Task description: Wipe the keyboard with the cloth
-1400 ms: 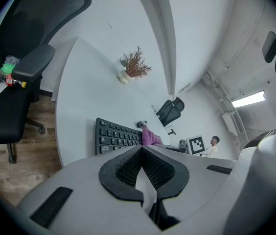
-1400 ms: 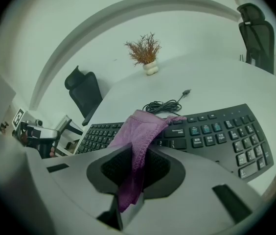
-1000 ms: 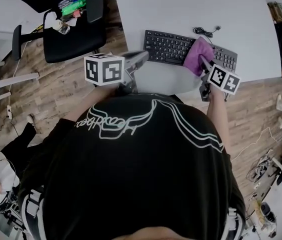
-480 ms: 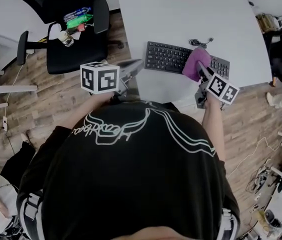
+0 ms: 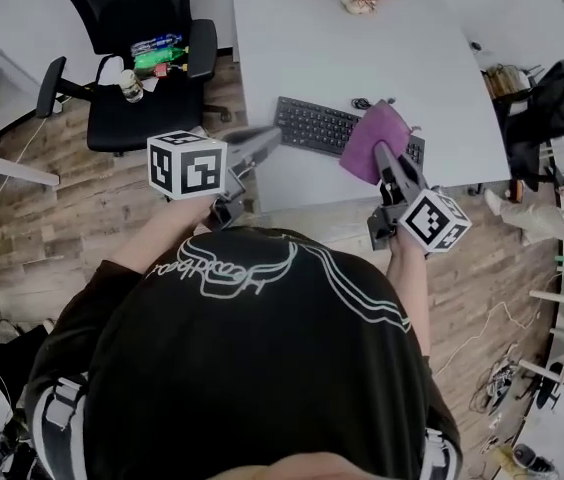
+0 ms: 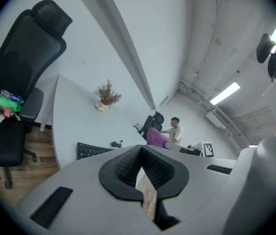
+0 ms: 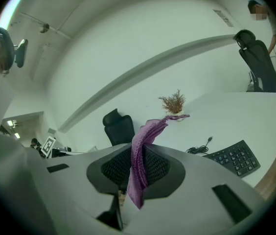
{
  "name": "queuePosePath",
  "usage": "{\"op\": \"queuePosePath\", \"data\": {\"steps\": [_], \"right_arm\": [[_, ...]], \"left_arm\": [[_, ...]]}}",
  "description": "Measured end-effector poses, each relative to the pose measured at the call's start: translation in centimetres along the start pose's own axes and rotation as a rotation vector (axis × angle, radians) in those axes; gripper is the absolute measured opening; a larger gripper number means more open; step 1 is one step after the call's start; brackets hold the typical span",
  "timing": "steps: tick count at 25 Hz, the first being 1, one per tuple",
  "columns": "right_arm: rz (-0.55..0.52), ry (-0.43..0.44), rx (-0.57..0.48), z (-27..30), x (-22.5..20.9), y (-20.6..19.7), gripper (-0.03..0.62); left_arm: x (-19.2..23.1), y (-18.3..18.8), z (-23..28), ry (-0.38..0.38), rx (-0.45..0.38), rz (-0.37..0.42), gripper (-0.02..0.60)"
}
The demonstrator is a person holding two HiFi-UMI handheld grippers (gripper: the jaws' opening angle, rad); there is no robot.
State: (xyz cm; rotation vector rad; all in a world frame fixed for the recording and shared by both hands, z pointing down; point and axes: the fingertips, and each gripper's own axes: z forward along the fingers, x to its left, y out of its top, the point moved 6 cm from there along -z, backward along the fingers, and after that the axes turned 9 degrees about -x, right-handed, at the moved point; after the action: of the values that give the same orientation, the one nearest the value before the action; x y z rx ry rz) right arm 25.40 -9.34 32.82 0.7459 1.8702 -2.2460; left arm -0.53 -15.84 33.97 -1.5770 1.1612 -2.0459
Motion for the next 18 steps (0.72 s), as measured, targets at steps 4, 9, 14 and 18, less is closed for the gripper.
{"op": "queuePosePath", "data": {"steps": [4,9,14,18], "right_arm": [[0.006,0.088,-0.050,-6.7,3.1,1.0,0.054],[0.047,0.168,-0.101,-16.4,5.6,-0.4,0.054],[0.080,0.230,-0.112,-25.6,7.9,-2.9,0.054],[0.118,0.253,-0.125,-31.8,9.1,-4.4,0.054]], "left_arm": [[-6.0,-2.6,-1.4,-0.023,-0.024,0.022,0.006],[-14.2,-8.0,-4.2,-0.069,-0.039,0.054,0.006],[-20.6,-14.2,-7.8,-0.104,-0.043,0.047,0.006],[-25.0,-18.0,-9.9,-0.119,-0.044,0.049,0.006]]}}
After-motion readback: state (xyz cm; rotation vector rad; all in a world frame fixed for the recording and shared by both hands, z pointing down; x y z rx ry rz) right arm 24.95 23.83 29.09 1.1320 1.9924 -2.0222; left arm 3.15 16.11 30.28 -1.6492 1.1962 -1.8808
